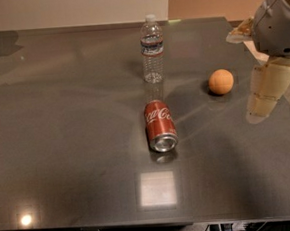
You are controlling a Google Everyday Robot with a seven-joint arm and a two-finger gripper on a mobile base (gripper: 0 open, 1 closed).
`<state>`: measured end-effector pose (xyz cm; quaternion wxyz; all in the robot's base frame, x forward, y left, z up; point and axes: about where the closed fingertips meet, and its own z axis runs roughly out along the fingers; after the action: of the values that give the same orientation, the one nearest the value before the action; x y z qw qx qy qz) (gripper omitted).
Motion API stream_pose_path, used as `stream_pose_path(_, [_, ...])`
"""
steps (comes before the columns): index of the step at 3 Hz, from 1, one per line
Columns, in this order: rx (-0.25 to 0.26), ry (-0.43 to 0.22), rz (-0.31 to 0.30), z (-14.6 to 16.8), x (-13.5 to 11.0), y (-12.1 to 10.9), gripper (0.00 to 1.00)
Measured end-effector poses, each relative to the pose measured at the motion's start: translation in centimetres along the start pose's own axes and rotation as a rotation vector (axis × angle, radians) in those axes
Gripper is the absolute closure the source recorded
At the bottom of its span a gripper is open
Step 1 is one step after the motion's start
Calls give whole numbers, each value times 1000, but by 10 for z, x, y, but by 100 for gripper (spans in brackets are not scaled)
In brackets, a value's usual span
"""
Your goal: Pick coke can
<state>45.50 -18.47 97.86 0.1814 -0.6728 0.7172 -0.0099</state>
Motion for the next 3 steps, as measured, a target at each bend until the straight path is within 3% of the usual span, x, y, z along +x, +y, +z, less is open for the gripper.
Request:
stream_pose_path(2, [-15,-165,-267,27,-49,-7,0])
stream_pose_path(3, [-32,-215,-440,41,-74,-1,0])
